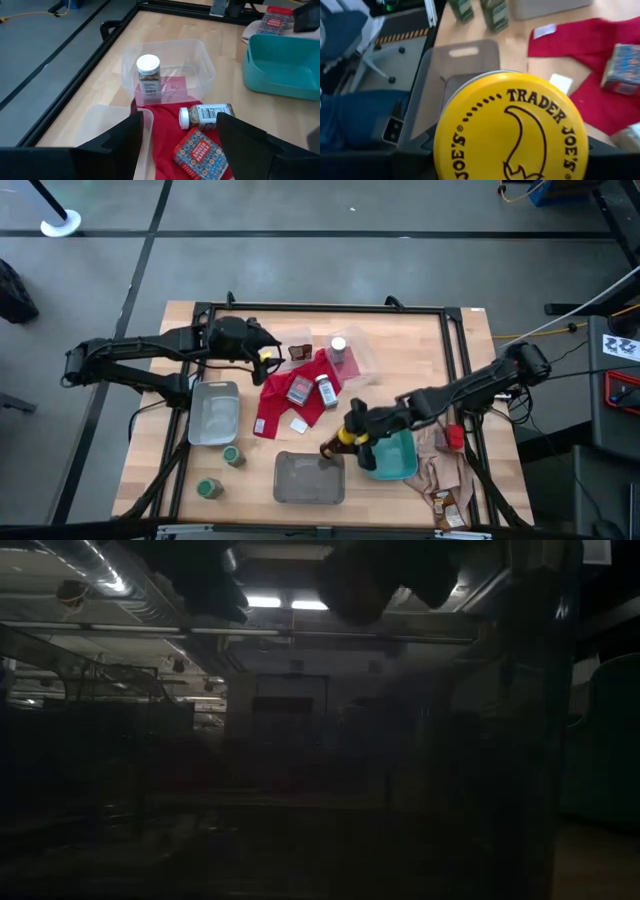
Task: Sort spices by type
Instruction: Put the yellow seasoning bottle into the black transparent bin
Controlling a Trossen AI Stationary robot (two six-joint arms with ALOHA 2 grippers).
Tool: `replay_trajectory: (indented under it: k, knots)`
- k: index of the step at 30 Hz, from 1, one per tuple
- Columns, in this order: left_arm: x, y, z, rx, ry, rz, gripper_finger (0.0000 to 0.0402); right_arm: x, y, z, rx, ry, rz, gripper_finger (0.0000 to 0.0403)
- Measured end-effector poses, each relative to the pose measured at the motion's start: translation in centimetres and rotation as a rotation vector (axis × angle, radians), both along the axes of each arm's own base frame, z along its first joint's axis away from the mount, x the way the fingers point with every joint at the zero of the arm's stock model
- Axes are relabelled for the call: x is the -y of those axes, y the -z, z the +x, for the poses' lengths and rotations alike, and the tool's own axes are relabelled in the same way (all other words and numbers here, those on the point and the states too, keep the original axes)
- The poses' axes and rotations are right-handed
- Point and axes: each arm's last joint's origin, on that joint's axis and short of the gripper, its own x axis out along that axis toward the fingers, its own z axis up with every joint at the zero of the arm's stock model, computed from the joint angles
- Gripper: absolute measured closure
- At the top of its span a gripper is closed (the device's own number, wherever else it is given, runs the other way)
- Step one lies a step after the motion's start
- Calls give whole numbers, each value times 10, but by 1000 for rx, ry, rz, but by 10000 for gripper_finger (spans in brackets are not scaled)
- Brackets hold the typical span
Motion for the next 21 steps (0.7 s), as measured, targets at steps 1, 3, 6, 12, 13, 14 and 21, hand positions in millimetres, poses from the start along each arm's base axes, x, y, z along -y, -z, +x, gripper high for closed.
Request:
replay_trajectory:
  k: [1, 3, 6, 12, 13, 14, 21]
  knots:
    - [1, 0, 0, 0, 3, 0, 167, -3, 3, 2, -1, -11, -7, 182]
    - [2, 0, 0, 0, 9, 0, 167, -8, 10, 2, -16, -36, -31, 182]
    - [3, 0, 1, 0, 13, 0, 167, -14, 17, 3, -30, -68, -60, 182]
    - [3, 0, 1, 2, 10, -6, 167, -19, 23, 3, -37, -125, -94, 182]
    - [3, 0, 1, 2, 9, -7, 167, -18, 23, 4, -36, -125, -97, 182]
    - [3, 0, 1, 2, 8, -8, 167, -18, 23, 4, -31, -133, -106, 182]
    - [3, 0, 1, 2, 8, -8, 167, -19, 23, 4, -8, -178, -158, 182]
